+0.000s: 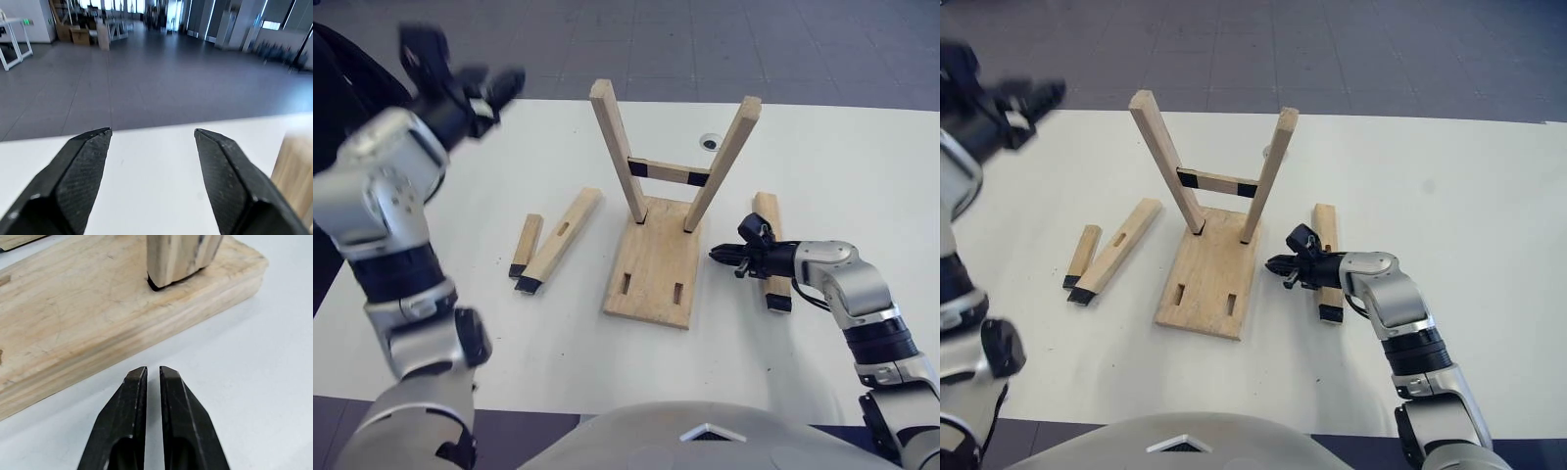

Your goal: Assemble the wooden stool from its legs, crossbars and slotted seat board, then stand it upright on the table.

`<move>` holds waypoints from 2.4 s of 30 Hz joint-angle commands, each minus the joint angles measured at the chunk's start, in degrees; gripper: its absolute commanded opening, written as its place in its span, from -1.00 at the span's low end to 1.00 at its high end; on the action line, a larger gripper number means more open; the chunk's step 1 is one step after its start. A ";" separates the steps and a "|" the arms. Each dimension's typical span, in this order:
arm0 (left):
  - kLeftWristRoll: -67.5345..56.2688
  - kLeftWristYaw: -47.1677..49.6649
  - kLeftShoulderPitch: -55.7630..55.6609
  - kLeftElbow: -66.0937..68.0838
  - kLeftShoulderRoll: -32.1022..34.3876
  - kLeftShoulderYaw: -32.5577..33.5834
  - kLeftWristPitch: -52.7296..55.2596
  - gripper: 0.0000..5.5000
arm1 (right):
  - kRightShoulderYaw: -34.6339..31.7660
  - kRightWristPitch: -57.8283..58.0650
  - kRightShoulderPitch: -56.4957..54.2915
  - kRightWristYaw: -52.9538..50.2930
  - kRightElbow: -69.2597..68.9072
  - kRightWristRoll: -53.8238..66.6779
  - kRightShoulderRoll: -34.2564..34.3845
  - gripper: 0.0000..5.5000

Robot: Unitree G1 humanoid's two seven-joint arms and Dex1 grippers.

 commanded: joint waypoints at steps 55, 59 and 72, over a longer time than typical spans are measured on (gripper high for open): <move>0.10 0.65 16.49 6.94 -9.41 -26.22 10.42 -0.15 | 3.22 -0.65 0.04 -6.68 -4.13 -2.57 5.49 -0.83; 2.51 2.50 12.36 5.92 -7.74 -25.08 6.06 -0.15 | 2.80 -0.64 0.08 -6.60 -3.99 -2.37 5.11 -0.83; -1.08 5.98 14.15 -10.68 -5.48 -0.83 -17.84 -0.15 | -10.71 4.60 8.33 -17.65 -23.44 4.84 9.91 -0.83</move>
